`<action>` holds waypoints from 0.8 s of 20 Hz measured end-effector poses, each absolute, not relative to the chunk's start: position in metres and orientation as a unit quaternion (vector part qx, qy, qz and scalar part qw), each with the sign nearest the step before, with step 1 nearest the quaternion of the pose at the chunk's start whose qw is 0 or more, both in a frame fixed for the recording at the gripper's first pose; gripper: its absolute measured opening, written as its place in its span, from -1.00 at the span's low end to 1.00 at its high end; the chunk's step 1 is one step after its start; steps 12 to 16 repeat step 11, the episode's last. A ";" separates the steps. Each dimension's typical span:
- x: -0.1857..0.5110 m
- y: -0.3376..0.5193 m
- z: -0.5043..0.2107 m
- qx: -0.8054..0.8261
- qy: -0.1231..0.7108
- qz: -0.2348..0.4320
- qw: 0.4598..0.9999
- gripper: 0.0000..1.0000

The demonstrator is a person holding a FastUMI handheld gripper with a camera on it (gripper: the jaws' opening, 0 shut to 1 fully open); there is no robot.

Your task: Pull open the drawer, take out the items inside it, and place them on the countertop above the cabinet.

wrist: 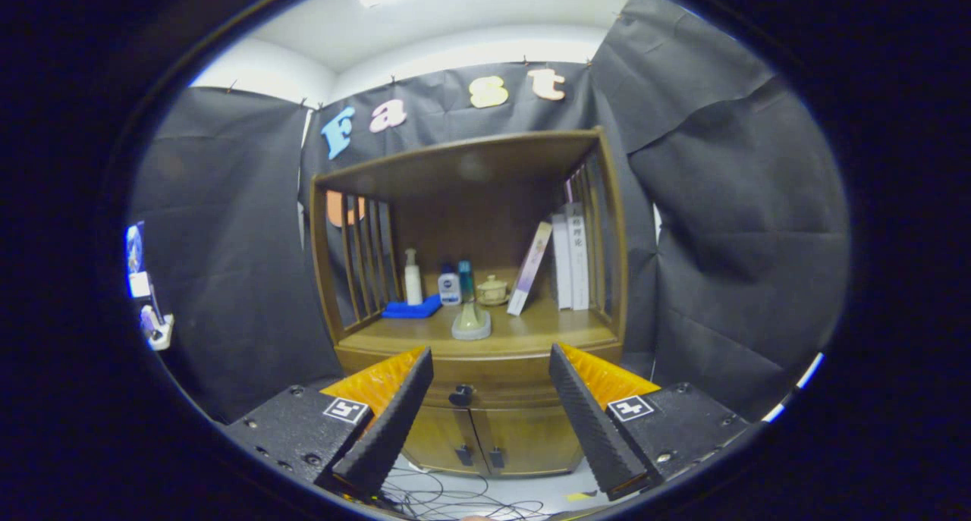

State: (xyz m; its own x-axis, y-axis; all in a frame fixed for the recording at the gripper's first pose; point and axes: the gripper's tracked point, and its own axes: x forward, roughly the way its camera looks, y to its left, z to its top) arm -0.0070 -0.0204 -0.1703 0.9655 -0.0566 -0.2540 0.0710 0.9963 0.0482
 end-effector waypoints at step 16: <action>-0.071 -0.033 -0.061 0.003 0.067 0.003 0.998 0.96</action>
